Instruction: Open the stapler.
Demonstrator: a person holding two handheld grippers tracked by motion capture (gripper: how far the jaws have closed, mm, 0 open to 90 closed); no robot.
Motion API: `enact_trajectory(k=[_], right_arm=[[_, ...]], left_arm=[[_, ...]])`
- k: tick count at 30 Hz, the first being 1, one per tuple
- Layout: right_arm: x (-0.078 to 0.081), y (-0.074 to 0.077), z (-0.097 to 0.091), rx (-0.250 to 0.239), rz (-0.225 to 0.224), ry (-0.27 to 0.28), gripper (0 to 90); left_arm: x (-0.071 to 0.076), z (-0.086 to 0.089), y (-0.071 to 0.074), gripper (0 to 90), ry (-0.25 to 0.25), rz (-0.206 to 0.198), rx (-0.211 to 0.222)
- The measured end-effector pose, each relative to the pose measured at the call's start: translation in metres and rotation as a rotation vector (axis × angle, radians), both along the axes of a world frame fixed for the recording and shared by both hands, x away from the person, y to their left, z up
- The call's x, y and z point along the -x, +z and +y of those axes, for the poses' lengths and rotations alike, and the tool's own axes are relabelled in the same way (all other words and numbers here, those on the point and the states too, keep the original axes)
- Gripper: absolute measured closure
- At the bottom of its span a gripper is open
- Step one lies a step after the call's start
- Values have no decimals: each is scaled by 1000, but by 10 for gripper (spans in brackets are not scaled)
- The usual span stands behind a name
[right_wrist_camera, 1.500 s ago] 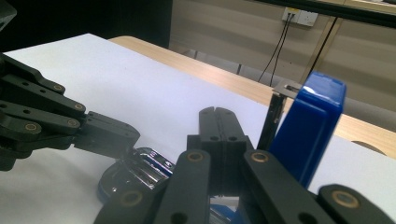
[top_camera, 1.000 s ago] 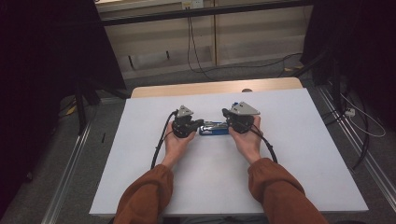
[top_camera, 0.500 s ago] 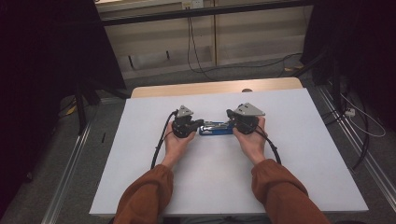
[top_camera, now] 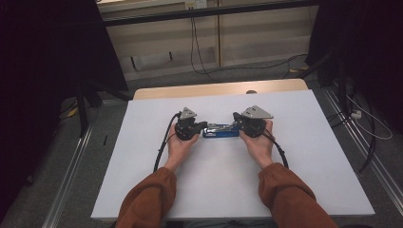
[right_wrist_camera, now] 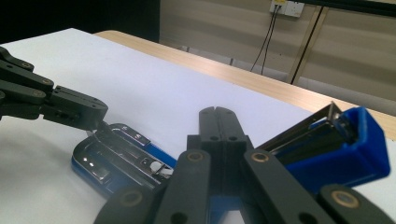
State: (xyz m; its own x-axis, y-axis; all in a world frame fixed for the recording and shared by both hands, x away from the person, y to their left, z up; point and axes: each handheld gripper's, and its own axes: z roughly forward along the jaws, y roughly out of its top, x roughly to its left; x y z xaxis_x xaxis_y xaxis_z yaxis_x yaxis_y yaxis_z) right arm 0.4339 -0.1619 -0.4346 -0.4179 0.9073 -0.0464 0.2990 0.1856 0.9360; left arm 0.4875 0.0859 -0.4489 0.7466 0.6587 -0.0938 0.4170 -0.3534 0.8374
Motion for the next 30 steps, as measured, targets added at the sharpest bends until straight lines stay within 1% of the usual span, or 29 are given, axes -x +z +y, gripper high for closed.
enact_trajectory(k=[7,15,18,21,22,23,26,28,30], right_arm=[[1,1,0,9,5,1,900],[2,0,-3,8,9,-3,900],[2,-1,-7,4,16,-11,900],[3,0,-9,9,14,-14,900],[3,0,-10,16,13,-18,900],[3,0,-11,33,9,-24,900],[2,-2,-17,33,22,-38,900],[2,-4,-21,24,30,-47,900],[2,-4,-24,20,31,-48,900]], left_arm=[[0,0,0,900,0,0,-1],[0,0,0,900,3,1,3],[0,0,0,900,3,2,3],[0,0,0,900,5,2,3],[0,0,0,900,7,4,8],[0,0,0,900,8,4,12],[0,0,0,900,7,1,9],[0,0,-1,900,7,6,14],[0,0,-1,900,7,6,14]])
